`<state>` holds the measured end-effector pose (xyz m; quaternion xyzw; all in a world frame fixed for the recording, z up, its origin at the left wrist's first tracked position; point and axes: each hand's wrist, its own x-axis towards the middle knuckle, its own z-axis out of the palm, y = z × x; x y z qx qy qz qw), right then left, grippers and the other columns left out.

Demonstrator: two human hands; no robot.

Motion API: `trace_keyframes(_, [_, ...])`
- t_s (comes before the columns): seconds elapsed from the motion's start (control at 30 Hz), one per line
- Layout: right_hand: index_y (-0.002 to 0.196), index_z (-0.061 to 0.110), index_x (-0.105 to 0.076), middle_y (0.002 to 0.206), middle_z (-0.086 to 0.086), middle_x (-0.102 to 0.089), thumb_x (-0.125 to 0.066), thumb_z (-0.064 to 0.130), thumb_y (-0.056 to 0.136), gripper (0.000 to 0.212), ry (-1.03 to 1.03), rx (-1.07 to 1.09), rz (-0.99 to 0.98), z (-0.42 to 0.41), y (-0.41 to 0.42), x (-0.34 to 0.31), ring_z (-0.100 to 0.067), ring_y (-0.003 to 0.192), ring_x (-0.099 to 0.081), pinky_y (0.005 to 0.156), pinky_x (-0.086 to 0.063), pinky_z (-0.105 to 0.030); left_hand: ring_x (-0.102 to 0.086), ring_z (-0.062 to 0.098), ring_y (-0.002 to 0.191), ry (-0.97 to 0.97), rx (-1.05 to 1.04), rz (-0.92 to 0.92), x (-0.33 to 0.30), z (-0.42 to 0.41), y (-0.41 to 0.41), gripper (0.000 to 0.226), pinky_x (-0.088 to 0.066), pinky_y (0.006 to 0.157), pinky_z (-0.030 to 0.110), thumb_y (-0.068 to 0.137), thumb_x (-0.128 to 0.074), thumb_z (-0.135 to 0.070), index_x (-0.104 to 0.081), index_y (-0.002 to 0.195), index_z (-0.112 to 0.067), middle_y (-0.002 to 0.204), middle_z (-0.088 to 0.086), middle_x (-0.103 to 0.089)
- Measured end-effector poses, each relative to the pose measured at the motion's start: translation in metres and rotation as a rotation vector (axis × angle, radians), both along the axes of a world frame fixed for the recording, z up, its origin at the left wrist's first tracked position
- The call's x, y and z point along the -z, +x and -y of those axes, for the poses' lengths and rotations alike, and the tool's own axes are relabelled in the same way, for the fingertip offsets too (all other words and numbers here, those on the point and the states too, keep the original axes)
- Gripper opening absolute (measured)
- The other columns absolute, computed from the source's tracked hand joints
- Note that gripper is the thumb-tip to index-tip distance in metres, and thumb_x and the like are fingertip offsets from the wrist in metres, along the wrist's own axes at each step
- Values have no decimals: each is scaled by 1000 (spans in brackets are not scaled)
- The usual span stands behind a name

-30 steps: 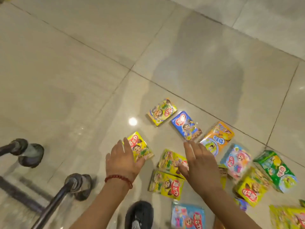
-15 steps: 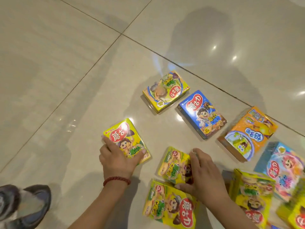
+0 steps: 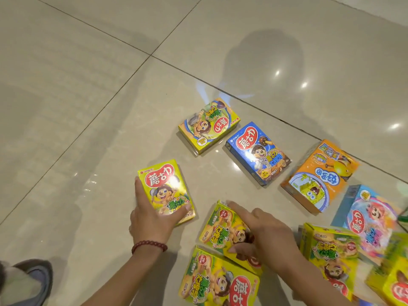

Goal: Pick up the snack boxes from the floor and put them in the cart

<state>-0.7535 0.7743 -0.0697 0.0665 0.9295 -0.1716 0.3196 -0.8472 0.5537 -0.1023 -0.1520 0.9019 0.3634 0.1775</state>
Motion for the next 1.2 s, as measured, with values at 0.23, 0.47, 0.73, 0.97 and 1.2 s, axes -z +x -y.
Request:
trace_keyframes(0.23, [122, 82, -6, 115, 9, -63, -71, 56, 76, 84, -420, 377, -84, -11, 18, 2, -6, 101, -60, 88, -50, -31, -58, -2, 85, 124, 204, -101, -16, -3, 8, 123, -44, 76, 23, 53, -90, -34, 0, 129, -67, 109, -34, -48])
trace_keyframes(0.47, [127, 64, -26, 89, 35, -64, -75, 41, 75, 75, -472, 649, -239, -7, 26, -112, 14, 83, -60, 73, -52, -14, -56, -22, 90, 297, 165, -25, -117, 6, 23, 120, -47, 82, 16, 55, -91, -19, -8, 127, -70, 102, -59, -41])
trace_keyframes(0.73, [128, 68, -34, 118, 23, -63, -74, 54, 67, 75, -599, 777, -328, 30, 10, -314, 0, 104, -63, 90, -53, -35, -55, -20, 98, 458, 43, -57, -327, 28, 34, 116, -51, 87, 21, 46, -85, -29, -14, 127, -71, 110, -57, -41])
trace_keyframes(0.97, [136, 53, -40, 117, 26, -63, -70, 54, 65, 77, -726, 822, -472, 59, 5, -506, 4, 105, -61, 92, -52, -41, -60, -5, 105, 601, -39, -144, -526, 38, 58, 117, -53, 86, 25, 47, -91, -13, -23, 127, -66, 126, -32, -47])
trace_keyframes(1.2, [127, 66, -41, 118, 12, -67, -80, 38, 72, 73, -889, 748, -620, 76, 1, -692, -15, 100, -68, 86, -55, -48, -61, -4, 104, 765, -128, -340, -715, 43, 91, 117, -55, 78, 22, 42, -88, -12, -27, 131, -56, 125, -28, -50])
